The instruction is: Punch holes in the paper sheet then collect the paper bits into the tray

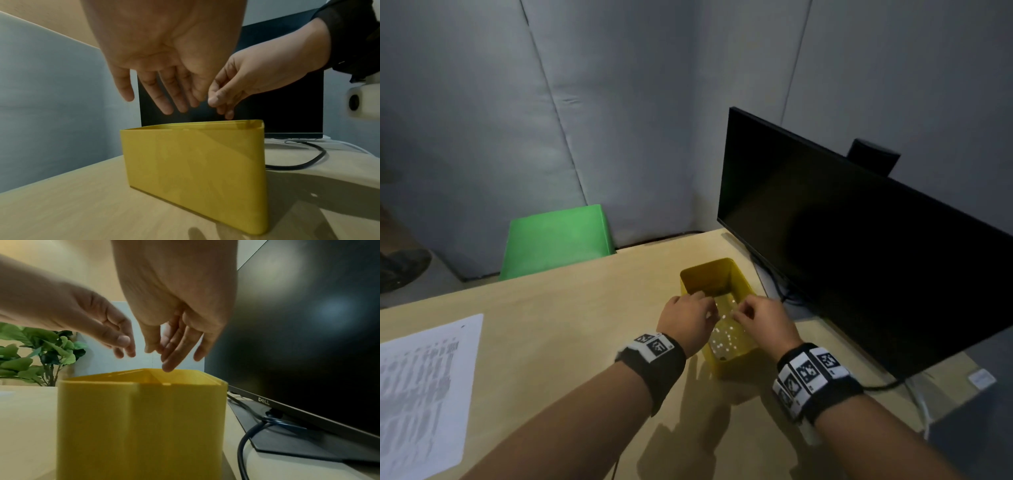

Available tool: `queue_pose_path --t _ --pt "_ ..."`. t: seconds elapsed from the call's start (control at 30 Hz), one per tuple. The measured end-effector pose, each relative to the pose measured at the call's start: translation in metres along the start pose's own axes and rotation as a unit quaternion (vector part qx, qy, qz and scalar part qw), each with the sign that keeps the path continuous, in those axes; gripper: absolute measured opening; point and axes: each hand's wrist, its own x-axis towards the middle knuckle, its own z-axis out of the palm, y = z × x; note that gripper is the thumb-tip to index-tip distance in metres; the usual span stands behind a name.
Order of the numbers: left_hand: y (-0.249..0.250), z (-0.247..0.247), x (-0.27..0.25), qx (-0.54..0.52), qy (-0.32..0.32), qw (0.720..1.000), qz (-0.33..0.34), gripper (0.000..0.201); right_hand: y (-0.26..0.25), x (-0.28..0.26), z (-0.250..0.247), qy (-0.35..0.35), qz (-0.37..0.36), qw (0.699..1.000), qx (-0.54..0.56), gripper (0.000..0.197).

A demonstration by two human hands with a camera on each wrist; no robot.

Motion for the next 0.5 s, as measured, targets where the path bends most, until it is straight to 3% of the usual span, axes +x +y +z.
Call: queue_pose_path --t 0.27,0.5 --pt "-0.010 -0.006 0.008 0.015 -0.022 0.999 -0.036 0.025 -0.005 0.010 0.001 -0.062 -0.033 0.996 -0.059 0.019" --pt "-0.047 -0.045 -0.001 0.067 -0.060 0.988 -0.126 0.031 -0.044 0.037 -0.018 -0.116 -0.043 0.990 -0.068 0.016"
